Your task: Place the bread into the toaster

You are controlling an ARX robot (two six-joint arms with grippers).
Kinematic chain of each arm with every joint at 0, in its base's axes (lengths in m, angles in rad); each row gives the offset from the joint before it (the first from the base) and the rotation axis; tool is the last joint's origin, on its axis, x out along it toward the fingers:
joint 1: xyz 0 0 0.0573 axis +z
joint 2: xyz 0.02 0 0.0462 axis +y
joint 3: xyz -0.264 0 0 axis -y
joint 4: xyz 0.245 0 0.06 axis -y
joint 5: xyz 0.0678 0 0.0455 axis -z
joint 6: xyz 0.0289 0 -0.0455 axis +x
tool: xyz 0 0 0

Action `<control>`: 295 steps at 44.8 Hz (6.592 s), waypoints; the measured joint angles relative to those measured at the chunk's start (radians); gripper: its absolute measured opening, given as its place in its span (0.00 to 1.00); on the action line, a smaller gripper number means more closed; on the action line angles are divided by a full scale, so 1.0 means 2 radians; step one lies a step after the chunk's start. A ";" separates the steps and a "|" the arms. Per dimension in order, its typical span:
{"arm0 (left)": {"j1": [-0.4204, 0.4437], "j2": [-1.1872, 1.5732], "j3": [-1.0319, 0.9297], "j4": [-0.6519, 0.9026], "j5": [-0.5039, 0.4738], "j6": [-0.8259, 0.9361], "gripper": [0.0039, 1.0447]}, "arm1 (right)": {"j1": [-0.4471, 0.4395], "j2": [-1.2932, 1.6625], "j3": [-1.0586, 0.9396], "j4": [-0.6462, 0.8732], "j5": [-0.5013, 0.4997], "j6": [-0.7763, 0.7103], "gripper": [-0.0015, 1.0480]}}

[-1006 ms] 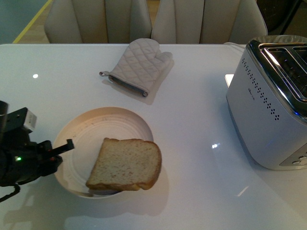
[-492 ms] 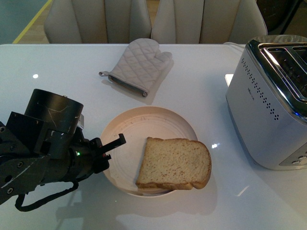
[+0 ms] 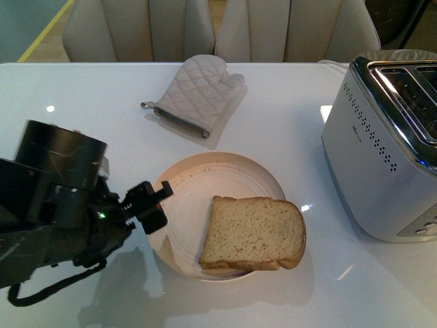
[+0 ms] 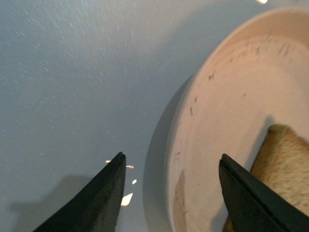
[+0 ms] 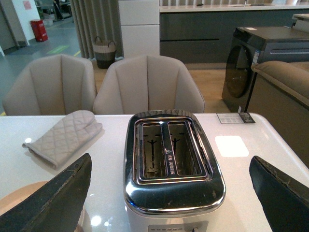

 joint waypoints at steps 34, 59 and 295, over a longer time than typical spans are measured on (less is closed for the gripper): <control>0.167 -0.796 -0.282 -0.068 -0.025 0.261 0.64 | 0.000 0.000 0.000 0.000 0.000 0.000 0.91; 0.167 -0.930 -0.325 -0.136 -0.025 0.374 0.03 | 0.000 0.000 0.000 0.000 0.000 0.000 0.91; 0.167 -1.114 -0.336 -0.305 -0.025 0.377 0.94 | 0.124 0.727 0.426 0.083 0.067 0.143 0.03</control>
